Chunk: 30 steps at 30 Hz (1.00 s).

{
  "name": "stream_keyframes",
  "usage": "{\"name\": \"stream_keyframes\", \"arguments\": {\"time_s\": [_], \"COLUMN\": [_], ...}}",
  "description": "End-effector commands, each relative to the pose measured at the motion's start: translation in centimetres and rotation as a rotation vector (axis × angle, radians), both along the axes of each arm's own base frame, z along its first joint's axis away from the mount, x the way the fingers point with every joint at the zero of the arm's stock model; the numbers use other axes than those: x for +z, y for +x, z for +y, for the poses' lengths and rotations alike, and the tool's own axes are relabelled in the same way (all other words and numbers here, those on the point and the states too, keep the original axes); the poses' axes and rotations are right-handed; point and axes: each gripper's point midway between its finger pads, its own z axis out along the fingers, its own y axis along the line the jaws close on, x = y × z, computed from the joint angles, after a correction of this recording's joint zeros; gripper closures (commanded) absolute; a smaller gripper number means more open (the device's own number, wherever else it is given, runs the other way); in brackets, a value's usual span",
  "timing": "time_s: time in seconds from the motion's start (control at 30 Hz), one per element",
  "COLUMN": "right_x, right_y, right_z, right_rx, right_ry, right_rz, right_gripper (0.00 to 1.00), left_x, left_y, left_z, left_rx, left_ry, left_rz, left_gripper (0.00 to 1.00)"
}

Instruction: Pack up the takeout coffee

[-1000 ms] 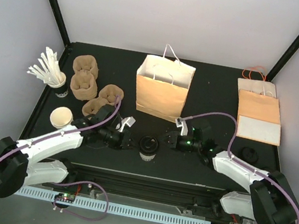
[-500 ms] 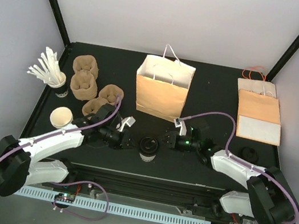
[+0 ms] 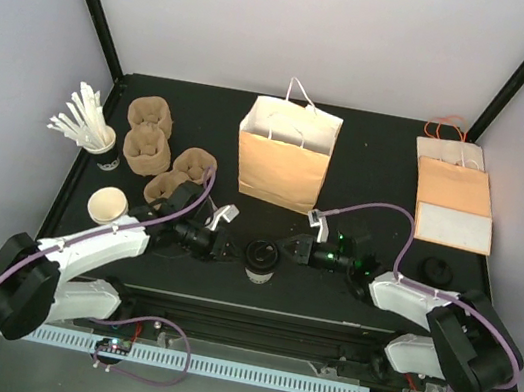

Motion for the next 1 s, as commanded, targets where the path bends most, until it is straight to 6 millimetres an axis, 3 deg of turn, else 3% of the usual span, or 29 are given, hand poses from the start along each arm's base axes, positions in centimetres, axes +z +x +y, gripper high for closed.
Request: {"name": "stream_keyframes", "arguments": {"time_s": [0.0,0.2,0.33,0.63,0.97], "right_x": [-4.8,-5.9,-5.0,0.2,2.8], "right_y": [-2.9,-3.2,-2.8,0.1,1.8], "right_z": [-1.1,-1.5,-1.3,-0.5,-0.2], "right_rx": [0.034,0.020,0.020,0.003,-0.002], "right_ry": [-0.135,-0.167,-0.163,-0.214,-0.266], "right_rz": [0.159,0.157,0.133,0.007,-0.067], "right_gripper": [0.86,0.86,0.87,0.83,0.76], "left_x": [-4.4,-5.9,-6.1,-0.7,3.1], "left_y": [-0.5,-0.9,-0.8,1.6,3.1], "left_z": [1.7,2.2,2.3,1.5,1.0], "left_rx": [0.032,0.039,0.039,0.050,0.050], "left_ry": [0.146,0.177,0.186,0.157,0.118], "left_rz": [0.042,0.057,0.056,-0.044,-0.108], "left_gripper": [0.88,0.89,0.90,0.81,0.71]}}
